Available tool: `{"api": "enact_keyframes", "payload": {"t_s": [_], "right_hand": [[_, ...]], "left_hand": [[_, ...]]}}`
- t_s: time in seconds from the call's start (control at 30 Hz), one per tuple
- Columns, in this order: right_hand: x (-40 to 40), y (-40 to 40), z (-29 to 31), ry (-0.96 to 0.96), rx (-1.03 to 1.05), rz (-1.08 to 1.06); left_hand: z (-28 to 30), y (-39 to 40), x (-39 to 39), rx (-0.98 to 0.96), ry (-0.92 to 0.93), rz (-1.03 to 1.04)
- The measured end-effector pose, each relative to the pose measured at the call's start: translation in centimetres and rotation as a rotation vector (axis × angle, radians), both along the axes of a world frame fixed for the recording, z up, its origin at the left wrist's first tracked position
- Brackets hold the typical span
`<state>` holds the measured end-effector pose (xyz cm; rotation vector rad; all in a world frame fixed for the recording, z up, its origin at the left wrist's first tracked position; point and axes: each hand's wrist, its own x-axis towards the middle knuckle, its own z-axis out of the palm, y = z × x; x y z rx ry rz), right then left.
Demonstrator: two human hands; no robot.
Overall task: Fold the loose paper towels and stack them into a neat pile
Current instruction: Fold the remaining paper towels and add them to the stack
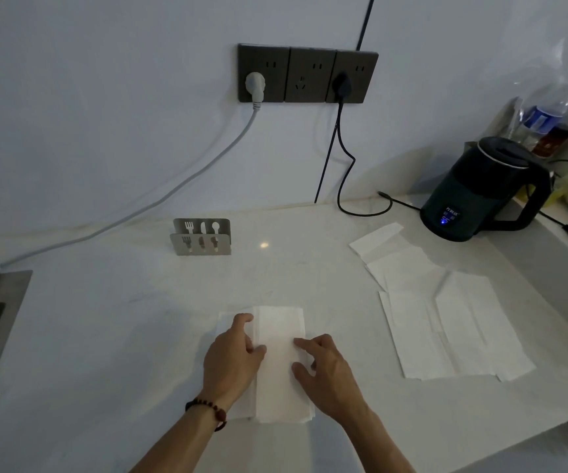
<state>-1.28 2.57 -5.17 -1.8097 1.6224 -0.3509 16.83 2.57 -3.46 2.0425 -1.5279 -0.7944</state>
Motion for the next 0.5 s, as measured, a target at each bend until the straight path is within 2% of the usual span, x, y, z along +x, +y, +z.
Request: {"api": "enact_keyframes", "payload": {"t_s": [0.13,0.2,0.27,0.4,0.5], "right_hand": [[-0.1,0.0,-0.5,0.017,0.000,-0.002],[-0.2,0.0,-0.7,0.021,-0.005,0.006],[-0.5,0.0,-0.8,0.027,0.009,0.035],[-1.3,0.0,-0.3,0.077,0.054,0.093],[-2.1,0.8,0.3,0.003,0.057,0.053]], "left_hand": [[0.7,0.8,-0.3,-0.125,-0.215,-0.333],[0.4,0.9,-0.4,-0.046,-0.328,-0.578],[-0.4,0.7,-0.2,0.092,-0.428,-0.723],[-0.8,0.2,0.2,0.201,-0.473,-0.761],[0.0,-0.4,-0.4,0.125,-0.457,-0.678]]}}
